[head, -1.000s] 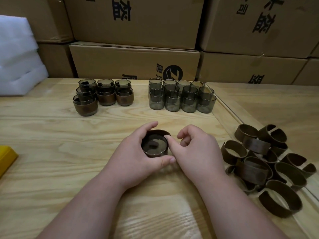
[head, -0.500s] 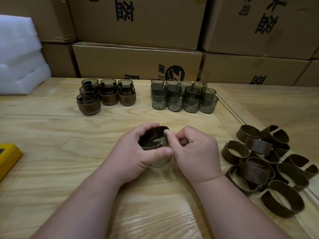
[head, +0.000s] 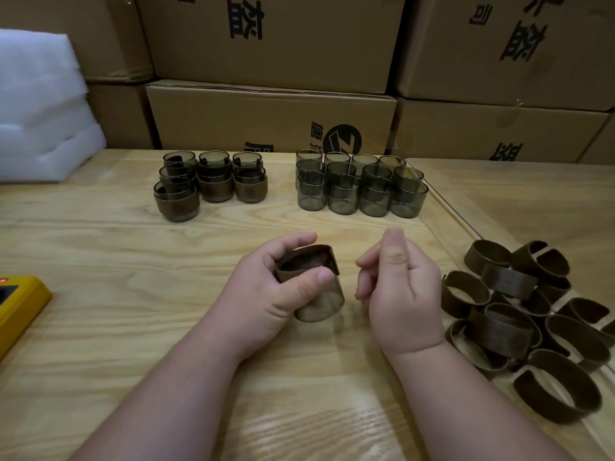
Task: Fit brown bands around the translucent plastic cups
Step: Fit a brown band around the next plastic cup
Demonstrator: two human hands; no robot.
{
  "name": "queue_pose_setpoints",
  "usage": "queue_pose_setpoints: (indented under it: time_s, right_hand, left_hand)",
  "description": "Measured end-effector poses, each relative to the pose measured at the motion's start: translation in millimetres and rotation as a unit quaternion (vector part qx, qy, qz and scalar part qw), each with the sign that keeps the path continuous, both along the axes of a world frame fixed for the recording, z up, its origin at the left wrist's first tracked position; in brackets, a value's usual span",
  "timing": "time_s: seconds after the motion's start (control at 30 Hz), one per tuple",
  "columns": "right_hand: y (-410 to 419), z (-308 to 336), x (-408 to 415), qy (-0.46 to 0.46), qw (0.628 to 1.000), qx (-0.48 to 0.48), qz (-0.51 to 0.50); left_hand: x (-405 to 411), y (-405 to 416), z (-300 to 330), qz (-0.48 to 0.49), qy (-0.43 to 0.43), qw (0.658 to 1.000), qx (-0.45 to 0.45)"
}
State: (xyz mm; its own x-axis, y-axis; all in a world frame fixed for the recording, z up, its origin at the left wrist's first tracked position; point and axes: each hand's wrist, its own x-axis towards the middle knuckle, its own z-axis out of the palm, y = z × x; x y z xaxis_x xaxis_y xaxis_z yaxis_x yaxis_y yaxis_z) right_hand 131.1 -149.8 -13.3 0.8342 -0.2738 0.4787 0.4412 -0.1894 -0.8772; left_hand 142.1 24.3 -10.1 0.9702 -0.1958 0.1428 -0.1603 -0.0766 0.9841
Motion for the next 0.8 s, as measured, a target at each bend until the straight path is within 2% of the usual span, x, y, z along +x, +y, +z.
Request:
queue_pose_setpoints:
  time_s: [0.1,0.17,0.27,0.37,0.47,0.57,0.63,0.7,0.8]
  right_hand:
    - [-1.7,0.6,4.6,0.085,0.996,0.005,0.019]
    - [-2.9,-0.2,7.7,0.132,0.990,-0.044,0.033]
    - [-2.1,-1.5,8.4,0.129,0.987,-0.085,0.045]
    - [-2.3,-1.3,9.3,0.116,0.989,-0.095,0.008]
    - [-2.8,0.0,12.4,0.128,0.986,-0.094,-0.044]
    - [-3.0,-0.9,15.3,0.134,0.987,-0.074,-0.057]
    - [-2.9,-1.7,17.1,0.130,0.989,-0.054,-0.054]
    - [-2.9,-2.1,19.4,0.131,0.990,-0.036,-0.045]
    - [-2.9,-1.7,21.9,0.135,0.990,-0.008,-0.024]
  left_hand:
    - [0.2,-0.8,-2.8,-0.011,-0.019,0.998,0.055]
    - [2.2,-1.6,-5.1,-0.030,-0.018,0.997,0.074]
    - [3.1,-0.8,-4.2,-0.049,-0.003,0.996,0.080]
    - [-0.5,-0.4,-1.2,-0.029,-0.008,0.997,0.069]
    - [-1.4,-0.1,1.6,0.087,-0.030,0.995,0.041]
    - [2.4,4.9,4.6,0.240,-0.018,0.970,0.039]
    - [3.6,7.7,3.7,0.269,-0.002,0.963,0.024]
    - [3.1,9.4,4.6,0.257,0.021,0.966,0.006]
    - [1.5,8.8,6.9,0.187,0.044,0.981,0.022]
